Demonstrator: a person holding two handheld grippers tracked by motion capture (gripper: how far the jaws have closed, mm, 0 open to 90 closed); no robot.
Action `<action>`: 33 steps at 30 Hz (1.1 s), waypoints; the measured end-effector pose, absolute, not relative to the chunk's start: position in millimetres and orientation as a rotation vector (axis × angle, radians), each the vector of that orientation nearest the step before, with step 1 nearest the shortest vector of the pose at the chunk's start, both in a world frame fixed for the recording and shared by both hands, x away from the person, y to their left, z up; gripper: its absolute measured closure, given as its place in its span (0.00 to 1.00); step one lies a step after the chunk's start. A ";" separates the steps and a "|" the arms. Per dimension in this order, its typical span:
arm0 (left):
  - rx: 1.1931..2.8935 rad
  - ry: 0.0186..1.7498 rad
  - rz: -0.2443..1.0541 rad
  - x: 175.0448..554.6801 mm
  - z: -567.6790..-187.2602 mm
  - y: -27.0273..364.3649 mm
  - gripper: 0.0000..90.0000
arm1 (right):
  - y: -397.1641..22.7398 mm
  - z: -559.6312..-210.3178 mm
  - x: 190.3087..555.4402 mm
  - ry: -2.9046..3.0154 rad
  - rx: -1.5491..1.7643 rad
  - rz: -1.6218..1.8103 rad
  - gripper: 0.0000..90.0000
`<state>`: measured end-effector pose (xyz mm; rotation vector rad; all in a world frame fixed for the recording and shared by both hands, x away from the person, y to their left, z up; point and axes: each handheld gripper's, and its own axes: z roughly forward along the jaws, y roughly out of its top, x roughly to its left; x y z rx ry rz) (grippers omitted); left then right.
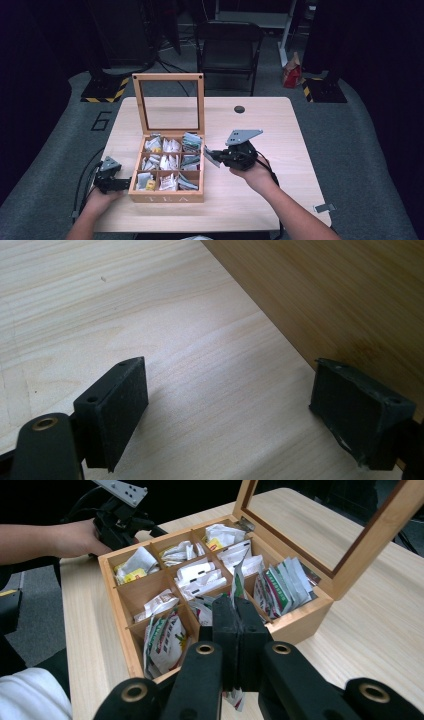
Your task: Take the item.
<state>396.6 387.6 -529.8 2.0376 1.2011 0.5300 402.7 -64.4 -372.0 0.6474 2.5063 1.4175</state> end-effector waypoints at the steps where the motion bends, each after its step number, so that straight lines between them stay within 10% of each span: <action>1: 2.038 1.201 0.530 396.6 -529.8 387.6 0.17 | -65.6 -372.1 403.0 2.501 0.657 1.417 0.99; 33: 2.038 1.201 0.531 396.6 -529.9 387.6 0.17 | -127.4 -374.1 415.8 2.377 0.796 1.354 1.00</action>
